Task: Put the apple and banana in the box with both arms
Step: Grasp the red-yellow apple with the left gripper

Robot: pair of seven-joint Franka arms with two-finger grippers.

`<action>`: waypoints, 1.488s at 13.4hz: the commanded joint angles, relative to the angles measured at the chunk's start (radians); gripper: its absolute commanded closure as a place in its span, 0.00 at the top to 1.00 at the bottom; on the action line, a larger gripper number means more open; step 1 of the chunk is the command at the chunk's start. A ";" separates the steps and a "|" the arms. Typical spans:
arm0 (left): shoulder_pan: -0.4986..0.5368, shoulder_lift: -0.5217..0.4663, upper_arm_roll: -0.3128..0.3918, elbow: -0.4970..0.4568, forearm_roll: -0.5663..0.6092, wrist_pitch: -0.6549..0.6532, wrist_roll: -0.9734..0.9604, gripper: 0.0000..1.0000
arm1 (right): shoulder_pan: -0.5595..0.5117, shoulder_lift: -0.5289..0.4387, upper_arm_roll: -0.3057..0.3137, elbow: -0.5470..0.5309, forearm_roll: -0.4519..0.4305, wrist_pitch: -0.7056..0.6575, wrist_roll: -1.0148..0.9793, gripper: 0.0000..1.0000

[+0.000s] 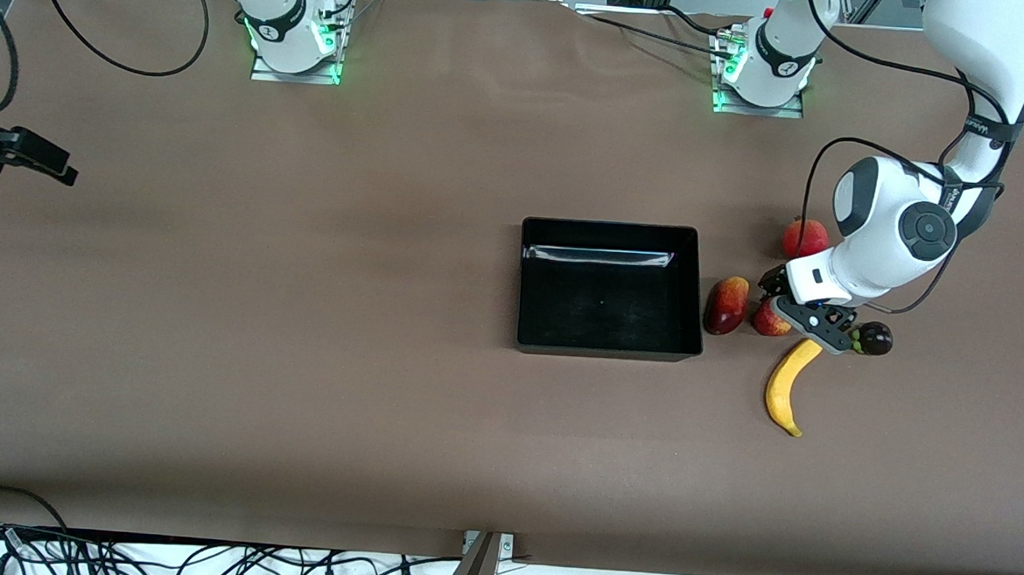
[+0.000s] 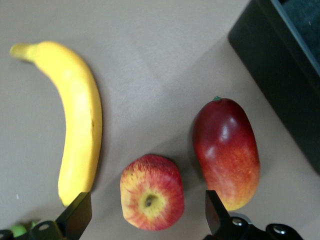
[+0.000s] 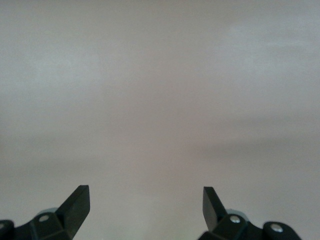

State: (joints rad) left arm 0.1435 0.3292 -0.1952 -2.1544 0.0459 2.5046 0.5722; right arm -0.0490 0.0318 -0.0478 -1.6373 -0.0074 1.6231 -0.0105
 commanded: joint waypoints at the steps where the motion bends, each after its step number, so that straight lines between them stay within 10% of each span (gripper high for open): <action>1: 0.001 0.030 0.008 -0.016 0.022 0.054 0.104 1.00 | -0.043 -0.039 0.052 -0.033 0.015 -0.011 -0.009 1.00; 9: 0.001 0.051 0.007 -0.087 0.011 0.105 0.127 1.00 | -0.002 -0.036 0.046 -0.035 0.006 -0.060 -0.009 1.00; 10: 0.001 0.054 0.007 -0.084 0.011 0.105 0.126 0.92 | -0.002 -0.035 0.046 -0.035 0.006 -0.069 -0.009 1.00; 11: 0.001 0.050 0.007 -0.081 0.021 0.103 0.117 0.16 | -0.002 -0.033 0.037 -0.036 0.007 -0.065 -0.012 1.00; 12: -0.001 0.045 0.007 -0.079 0.022 0.100 0.114 0.00 | -0.002 -0.033 0.032 -0.035 0.006 -0.057 -0.017 1.00; 20: -0.134 -0.139 -0.076 0.063 -0.182 -0.125 -0.070 0.00 | 0.005 -0.039 0.037 -0.032 0.012 -0.065 -0.016 1.00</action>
State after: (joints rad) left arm 0.1005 0.2164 -0.2575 -2.1327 -0.0498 2.4466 0.6010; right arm -0.0499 0.0199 -0.0097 -1.6530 -0.0065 1.5671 -0.0109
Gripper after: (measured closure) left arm 0.352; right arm 0.000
